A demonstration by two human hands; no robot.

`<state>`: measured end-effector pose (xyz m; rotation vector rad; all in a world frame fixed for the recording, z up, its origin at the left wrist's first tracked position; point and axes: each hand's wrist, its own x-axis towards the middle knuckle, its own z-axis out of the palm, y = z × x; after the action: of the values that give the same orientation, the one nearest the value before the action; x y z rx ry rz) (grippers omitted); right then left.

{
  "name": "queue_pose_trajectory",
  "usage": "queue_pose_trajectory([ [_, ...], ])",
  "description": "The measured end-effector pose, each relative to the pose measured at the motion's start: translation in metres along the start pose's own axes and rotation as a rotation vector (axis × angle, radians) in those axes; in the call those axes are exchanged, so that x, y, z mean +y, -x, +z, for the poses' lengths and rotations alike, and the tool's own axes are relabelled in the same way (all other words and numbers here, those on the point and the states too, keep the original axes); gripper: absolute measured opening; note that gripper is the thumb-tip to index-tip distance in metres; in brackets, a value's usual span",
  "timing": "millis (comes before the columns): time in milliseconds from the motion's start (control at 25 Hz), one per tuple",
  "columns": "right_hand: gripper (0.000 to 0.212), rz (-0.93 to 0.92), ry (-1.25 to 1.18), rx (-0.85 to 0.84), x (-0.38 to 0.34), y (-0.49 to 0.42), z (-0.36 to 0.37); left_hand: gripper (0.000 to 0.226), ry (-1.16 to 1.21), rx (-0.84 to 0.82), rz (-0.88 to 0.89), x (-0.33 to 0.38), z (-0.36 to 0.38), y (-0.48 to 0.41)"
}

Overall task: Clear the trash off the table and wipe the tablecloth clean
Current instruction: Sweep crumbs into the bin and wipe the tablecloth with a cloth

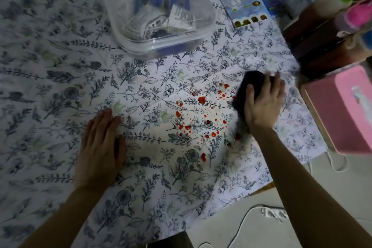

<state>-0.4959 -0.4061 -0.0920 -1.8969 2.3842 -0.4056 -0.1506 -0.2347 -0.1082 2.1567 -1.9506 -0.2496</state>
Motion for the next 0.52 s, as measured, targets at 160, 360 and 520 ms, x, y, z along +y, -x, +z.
queue_pose_trajectory([
  [160, 0.060, -0.235, -0.034, -0.100, -0.070, 0.037, 0.016, 0.055, 0.005, -0.004, -0.003, 0.002, -0.002, 0.001],
  [360, 0.055, -0.383, -0.117, -0.203, -0.118, 0.064, 0.021, 0.054, 0.021, -0.002, 0.008, 0.001, -0.002, 0.000],
  [520, 0.051, -0.566, -0.190, -0.277, -0.107, 0.096, 0.008, 0.054, 0.014, -0.001, 0.002, 0.002, -0.002, 0.001],
])
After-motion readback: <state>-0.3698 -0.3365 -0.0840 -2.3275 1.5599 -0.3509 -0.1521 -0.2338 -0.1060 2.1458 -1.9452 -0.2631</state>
